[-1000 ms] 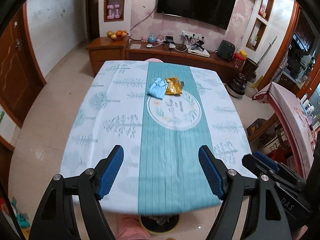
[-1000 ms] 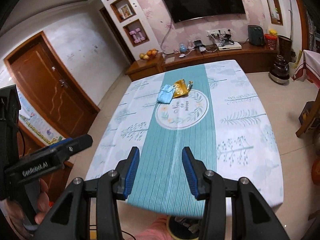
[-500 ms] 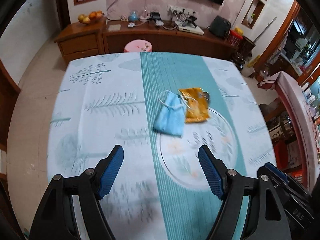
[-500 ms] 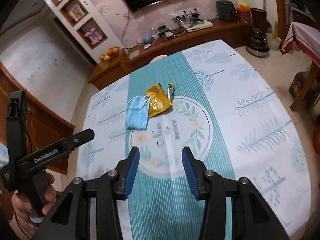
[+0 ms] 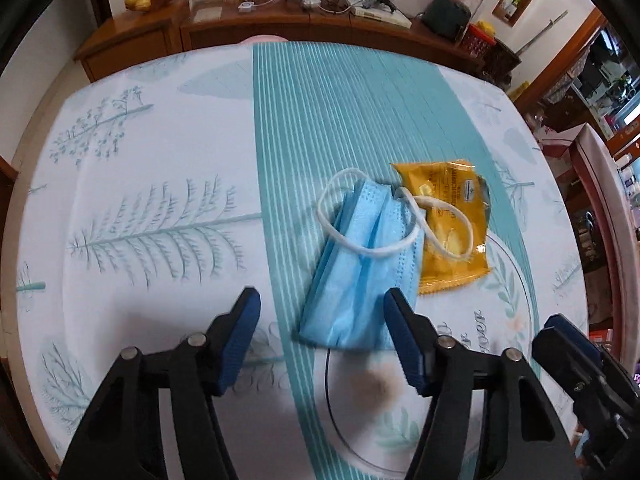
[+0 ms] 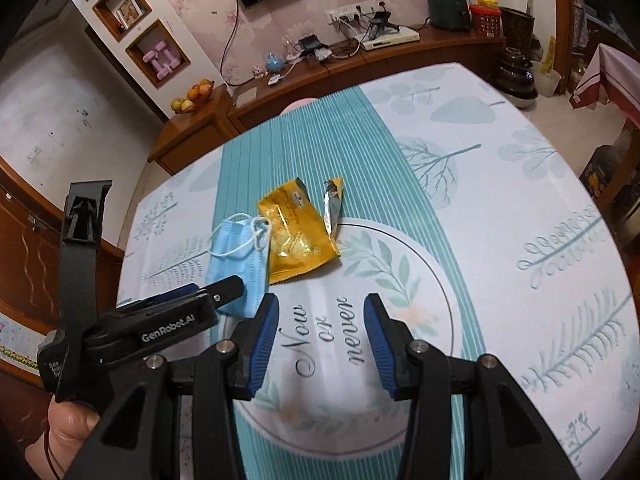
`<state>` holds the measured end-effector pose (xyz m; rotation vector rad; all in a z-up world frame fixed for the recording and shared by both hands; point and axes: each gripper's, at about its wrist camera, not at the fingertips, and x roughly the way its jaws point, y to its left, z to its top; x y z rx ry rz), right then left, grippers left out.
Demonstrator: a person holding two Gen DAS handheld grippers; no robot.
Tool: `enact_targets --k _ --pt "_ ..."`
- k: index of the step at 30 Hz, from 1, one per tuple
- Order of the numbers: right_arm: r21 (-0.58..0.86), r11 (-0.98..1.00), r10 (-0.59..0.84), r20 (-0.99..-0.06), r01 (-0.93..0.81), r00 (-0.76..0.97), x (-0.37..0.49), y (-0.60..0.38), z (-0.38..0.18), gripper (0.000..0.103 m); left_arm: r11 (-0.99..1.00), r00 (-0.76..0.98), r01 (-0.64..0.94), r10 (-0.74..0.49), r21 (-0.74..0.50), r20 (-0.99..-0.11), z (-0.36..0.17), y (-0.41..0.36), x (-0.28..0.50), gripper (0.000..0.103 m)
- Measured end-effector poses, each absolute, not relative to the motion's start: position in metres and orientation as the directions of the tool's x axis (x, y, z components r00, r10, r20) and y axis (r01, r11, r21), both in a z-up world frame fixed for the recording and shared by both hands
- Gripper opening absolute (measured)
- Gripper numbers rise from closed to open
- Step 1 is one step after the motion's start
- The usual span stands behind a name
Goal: Collect trash
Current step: 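Grasp the blue face mask with the left gripper while the right gripper grasps the yellow snack bag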
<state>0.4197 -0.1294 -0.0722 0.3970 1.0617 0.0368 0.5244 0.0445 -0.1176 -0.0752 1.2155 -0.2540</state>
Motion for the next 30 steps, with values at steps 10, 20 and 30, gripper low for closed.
enact_targets --k 10,20,30 --pt "0.362 0.918 0.247 -0.843 0.164 0.479 0.454 -0.13 -0.097 0.045 0.969 0.355 0.19 -0.219 -0.16 -0.909 -0.12 0.034 0.528 0.011" --pt "0.361 0.917 0.246 -0.848 0.172 0.47 0.49 -0.119 -0.113 0.045 0.977 0.38 0.113 -0.209 -0.179 -0.901 -0.107 0.082 0.516 0.01" --pt "0.211 0.973 0.142 -0.867 0.094 0.478 0.496 -0.091 -0.117 0.006 0.979 0.391 0.091 -0.205 -0.184 -0.897 -0.098 0.1 0.503 0.01"
